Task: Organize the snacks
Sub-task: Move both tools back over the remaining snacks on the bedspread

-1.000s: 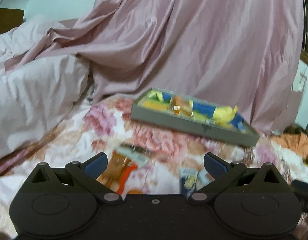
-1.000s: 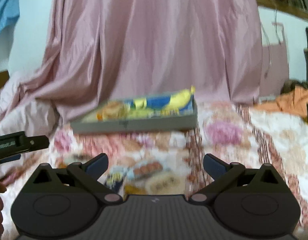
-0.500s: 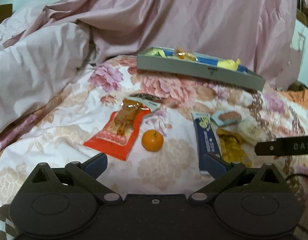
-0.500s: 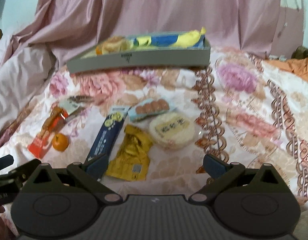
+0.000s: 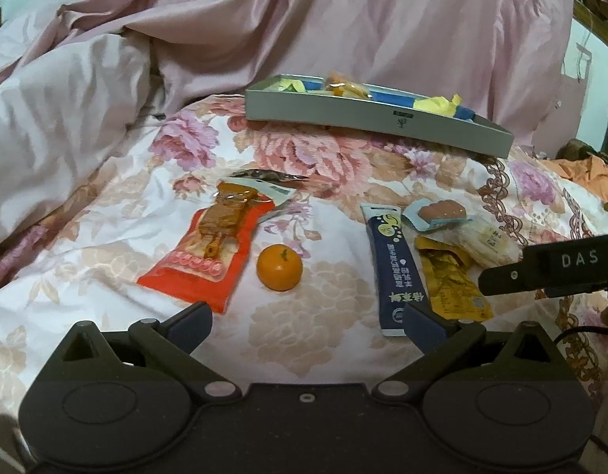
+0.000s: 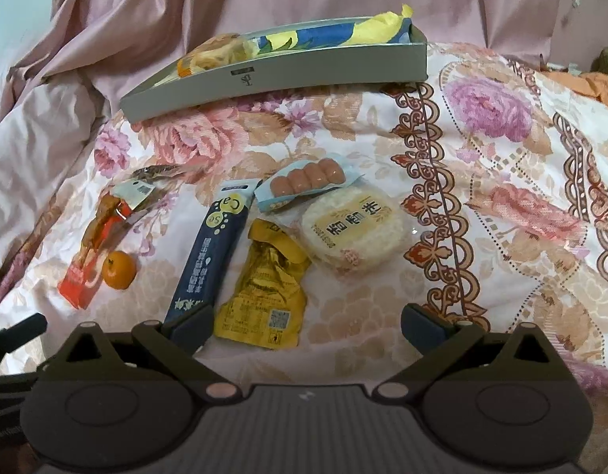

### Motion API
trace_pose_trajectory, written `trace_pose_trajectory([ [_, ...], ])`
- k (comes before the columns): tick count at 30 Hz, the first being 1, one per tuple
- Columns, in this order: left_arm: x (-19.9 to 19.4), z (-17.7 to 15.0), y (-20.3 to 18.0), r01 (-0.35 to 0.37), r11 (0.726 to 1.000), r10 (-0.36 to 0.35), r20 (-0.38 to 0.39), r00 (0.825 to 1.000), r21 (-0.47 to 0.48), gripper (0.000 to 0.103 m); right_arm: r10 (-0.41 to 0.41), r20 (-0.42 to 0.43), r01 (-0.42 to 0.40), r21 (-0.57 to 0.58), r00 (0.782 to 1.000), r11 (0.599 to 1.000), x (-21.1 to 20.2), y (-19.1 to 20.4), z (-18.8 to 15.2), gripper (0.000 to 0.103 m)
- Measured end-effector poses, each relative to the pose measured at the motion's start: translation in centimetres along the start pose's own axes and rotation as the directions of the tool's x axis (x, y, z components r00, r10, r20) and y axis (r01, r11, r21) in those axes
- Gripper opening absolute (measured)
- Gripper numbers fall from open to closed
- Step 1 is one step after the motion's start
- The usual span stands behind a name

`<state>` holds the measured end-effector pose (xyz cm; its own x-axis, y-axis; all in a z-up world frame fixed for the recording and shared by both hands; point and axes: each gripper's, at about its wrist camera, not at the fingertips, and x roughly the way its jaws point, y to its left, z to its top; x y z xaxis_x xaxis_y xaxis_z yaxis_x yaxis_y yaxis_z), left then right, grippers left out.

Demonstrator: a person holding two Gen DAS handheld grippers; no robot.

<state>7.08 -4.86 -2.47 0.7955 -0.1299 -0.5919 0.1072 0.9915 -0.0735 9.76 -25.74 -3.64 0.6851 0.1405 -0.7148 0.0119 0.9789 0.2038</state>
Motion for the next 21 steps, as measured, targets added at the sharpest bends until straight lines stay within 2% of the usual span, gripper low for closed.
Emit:
trace_pose_trajectory([
  [5,0.9,0.2,-1.0,0.029,0.999,-0.029,-0.018,0.999,0.025,0.102,0.039,-0.028,-0.038,0.025,0.999,0.999,0.8,-0.3,0.5,0.103],
  [14,3.1,1.1,-2.6,0.081,0.995,-0.078,-0.05,0.996,0.055,0.102,0.035,0.025,-0.034,-0.021,0.999,0.999,1.1,-1.0,2.6,0.103],
  [19,4.8,2.0,-3.2,0.097,0.995,-0.095,-0.065,0.993,0.027,0.102,0.02,0.025,-0.017,-0.097,0.999,0.995,2.1,-1.9,4.2,0.103],
  [21,5.6,2.5,-3.4,0.113,0.994,-0.112,-0.078,0.991,0.012,0.102,0.051,0.013,-0.049,-0.133,0.999,0.99,2.6,-2.1,4.8,0.103],
])
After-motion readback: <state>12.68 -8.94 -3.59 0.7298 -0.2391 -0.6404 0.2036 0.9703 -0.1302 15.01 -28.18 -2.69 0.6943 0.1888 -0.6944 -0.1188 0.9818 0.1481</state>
